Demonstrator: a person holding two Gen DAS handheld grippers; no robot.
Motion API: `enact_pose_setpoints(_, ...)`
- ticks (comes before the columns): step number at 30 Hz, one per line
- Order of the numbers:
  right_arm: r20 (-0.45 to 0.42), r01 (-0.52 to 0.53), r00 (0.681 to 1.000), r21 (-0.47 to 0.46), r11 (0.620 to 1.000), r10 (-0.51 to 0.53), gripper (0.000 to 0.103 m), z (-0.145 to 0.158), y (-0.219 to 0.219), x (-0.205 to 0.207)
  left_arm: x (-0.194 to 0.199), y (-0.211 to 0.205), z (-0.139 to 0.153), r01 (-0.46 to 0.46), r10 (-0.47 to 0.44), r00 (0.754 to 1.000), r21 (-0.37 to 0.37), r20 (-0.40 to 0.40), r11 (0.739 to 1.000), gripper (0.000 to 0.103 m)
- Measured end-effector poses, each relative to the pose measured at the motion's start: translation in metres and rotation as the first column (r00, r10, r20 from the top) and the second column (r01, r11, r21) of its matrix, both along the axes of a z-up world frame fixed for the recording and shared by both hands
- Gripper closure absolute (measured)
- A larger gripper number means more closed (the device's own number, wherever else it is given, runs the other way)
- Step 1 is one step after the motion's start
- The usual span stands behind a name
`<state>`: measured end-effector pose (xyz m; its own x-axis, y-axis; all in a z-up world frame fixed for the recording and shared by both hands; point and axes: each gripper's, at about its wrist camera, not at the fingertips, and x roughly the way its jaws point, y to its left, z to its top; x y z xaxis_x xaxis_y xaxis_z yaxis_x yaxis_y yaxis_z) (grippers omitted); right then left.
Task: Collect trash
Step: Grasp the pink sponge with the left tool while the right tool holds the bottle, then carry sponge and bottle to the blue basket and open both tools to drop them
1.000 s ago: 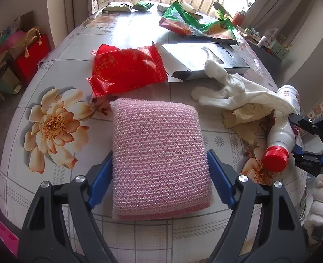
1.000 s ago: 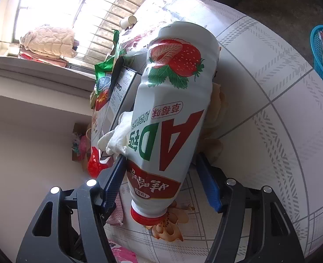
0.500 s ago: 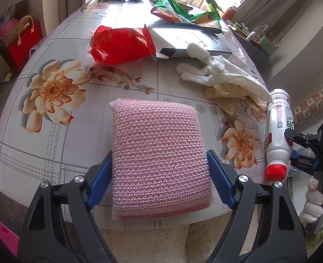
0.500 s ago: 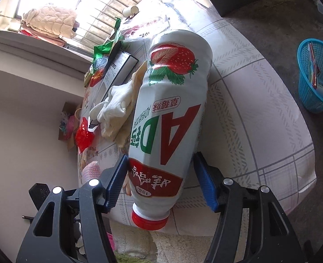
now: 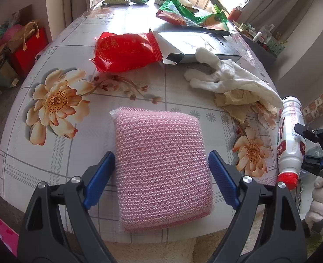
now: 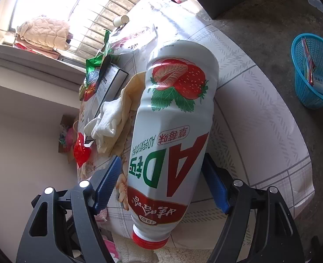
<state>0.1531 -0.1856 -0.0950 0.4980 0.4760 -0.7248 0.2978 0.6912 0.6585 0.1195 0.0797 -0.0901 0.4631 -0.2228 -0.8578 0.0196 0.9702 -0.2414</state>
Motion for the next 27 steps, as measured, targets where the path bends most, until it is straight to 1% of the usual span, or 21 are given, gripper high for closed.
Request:
enact_pose_setpoints(3, 0.008, -0.010, 1.000, -0.011, 1.000, 0.010, 0.030, 0.000, 0.001, -0.002, 0.000, -0.003, 0.000, 0.006, -0.006, 1.000, 0.029, 0.010, 1.000, 0.020)
enact_pose_setpoints(4, 0.007, -0.010, 1.000, -0.019, 1.000, 0.010, 0.034, 0.000, 0.001, -0.002, -0.001, -0.004, 0.000, 0.006, -0.007, 1.000, 0.036, 0.014, 0.999, 0.021)
enact_pose_setpoints(5, 0.006, -0.009, 1.000, -0.022, 1.000, 0.009, 0.038, 0.000, 0.000, -0.004, -0.002, -0.004, 0.000, 0.006, -0.007, 1.000, 0.042, 0.020, 0.999, 0.023)
enact_pose_setpoints(7, 0.011, -0.007, 1.000, -0.002, 1.000, 0.007, 0.041, -0.002, -0.004, -0.007, -0.003, -0.004, 0.000, 0.008, -0.009, 1.000, 0.046, 0.029, 0.999, 0.025)
enact_pose_setpoints(12, 0.048, -0.002, 0.999, 0.053, 0.999, -0.001, 0.043, -0.004, -0.012, -0.015, -0.004, -0.001, 0.004, -0.005, 0.003, 0.999, 0.050, 0.039, 0.999, 0.028)
enact_pose_setpoints(16, 0.075, 0.011, 0.997, 0.115, 0.993, -0.020, 0.044, -0.006, -0.023, -0.024, -0.008, -0.002, 0.017, -0.006, 0.002, 0.998, 0.049, 0.070, 0.999, 0.028)
enact_pose_setpoints(18, 0.093, 0.019, 0.995, 0.139, 0.990, -0.033, 0.045, -0.005, -0.030, -0.030, -0.009, -0.006, 0.026, 0.005, -0.008, 0.996, 0.036, 0.084, 0.999, 0.028)
enact_pose_setpoints(21, 0.125, 0.035, 0.990, 0.184, 0.982, -0.059, 0.045, -0.004, -0.044, -0.041, -0.009, -0.019, 0.042, 0.039, -0.042, 0.993, 0.032, 0.113, 0.999, 0.028)
enact_pose_setpoints(23, 0.147, 0.050, 0.986, 0.212, 0.976, -0.082, 0.045, -0.003, -0.057, -0.051, -0.009, -0.033, 0.055, 0.077, -0.080, 0.987, 0.029, 0.140, 0.997, 0.028)
enact_pose_setpoints(25, 0.164, 0.072, 0.980, 0.234, 0.969, -0.113, 0.045, -0.002, -0.073, -0.063, -0.009, -0.055, 0.070, 0.132, -0.134, 0.976, 0.021, 0.170, 0.991, 0.028)
enact_pose_setpoints(27, 0.185, 0.100, 0.971, 0.263, 0.959, -0.152, 0.045, -0.001, -0.091, -0.077, -0.009, -0.084, 0.083, 0.199, -0.199, 0.960, 0.019, 0.198, 0.980, 0.028)
